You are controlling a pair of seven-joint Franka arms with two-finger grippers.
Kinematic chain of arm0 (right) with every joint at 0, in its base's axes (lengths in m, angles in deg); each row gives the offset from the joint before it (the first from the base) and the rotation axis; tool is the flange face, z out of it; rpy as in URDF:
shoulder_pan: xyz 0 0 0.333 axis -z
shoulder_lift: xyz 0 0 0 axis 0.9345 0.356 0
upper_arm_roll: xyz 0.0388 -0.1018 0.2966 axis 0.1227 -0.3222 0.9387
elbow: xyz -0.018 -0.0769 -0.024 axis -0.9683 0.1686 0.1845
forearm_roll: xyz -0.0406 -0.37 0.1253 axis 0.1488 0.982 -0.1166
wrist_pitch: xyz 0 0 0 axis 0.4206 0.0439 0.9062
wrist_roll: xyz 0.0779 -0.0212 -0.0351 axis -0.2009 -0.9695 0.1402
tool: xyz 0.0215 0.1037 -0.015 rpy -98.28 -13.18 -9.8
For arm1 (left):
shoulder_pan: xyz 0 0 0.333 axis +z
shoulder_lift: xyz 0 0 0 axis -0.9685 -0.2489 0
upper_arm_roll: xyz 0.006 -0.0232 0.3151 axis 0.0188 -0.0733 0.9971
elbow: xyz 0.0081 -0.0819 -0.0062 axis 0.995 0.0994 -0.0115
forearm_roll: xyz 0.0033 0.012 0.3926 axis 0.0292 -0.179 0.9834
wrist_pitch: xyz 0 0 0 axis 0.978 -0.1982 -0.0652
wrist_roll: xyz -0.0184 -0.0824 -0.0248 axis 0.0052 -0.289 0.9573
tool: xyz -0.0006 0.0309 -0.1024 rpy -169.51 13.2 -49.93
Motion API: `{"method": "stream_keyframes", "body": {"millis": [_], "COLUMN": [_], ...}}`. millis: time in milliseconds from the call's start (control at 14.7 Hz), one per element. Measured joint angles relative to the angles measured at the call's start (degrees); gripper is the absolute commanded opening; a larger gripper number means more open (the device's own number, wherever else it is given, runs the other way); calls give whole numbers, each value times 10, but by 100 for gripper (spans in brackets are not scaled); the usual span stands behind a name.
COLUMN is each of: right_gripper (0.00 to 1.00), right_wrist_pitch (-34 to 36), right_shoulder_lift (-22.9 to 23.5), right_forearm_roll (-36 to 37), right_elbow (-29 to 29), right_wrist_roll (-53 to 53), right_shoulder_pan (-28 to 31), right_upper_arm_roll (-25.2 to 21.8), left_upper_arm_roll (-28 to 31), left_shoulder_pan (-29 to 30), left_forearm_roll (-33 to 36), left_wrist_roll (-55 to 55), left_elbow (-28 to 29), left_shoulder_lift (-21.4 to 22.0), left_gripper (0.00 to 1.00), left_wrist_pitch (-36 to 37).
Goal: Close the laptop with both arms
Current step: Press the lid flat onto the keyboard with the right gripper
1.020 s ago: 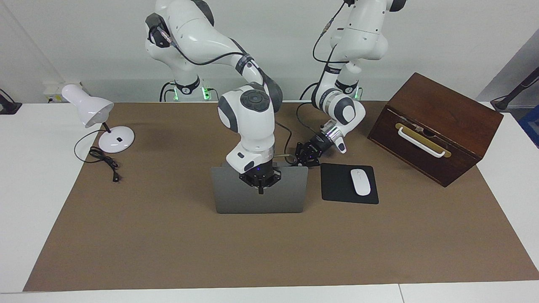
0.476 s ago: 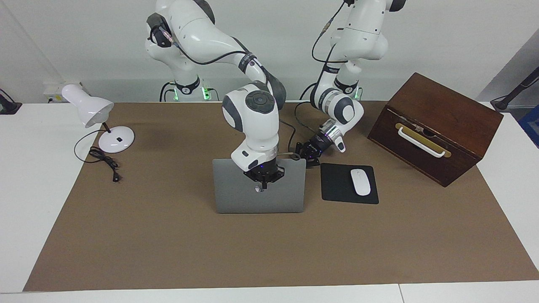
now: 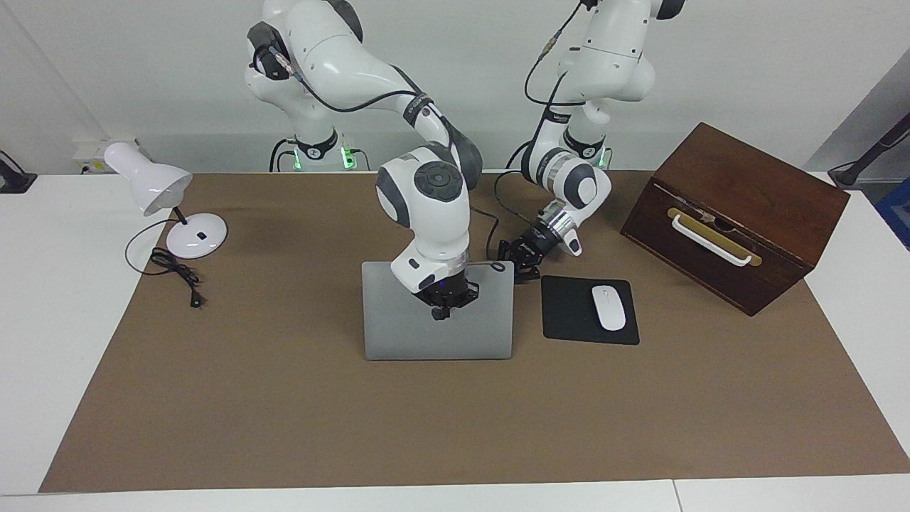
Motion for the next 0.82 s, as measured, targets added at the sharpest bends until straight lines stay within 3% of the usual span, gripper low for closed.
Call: {"method": "stream_keyframes", "body": {"millis": [816], "right_gripper": [0], "right_wrist_pitch": [-45], "right_shoulder_lift": [0], "right_forearm_roll": [-34], "right_elbow": [-47], "right_wrist_roll": [-3], "right_shoulder_pan": [1], "right_upper_arm_roll": [-2], "left_upper_arm_roll": [-3], "left_shoulder_pan": [0], "left_forearm_roll": [-25], "left_wrist_roll": [2], "left_elbow": [4], "left_shoulder_lift": [1], "left_gripper": [0], "left_wrist_pitch": [0]}}
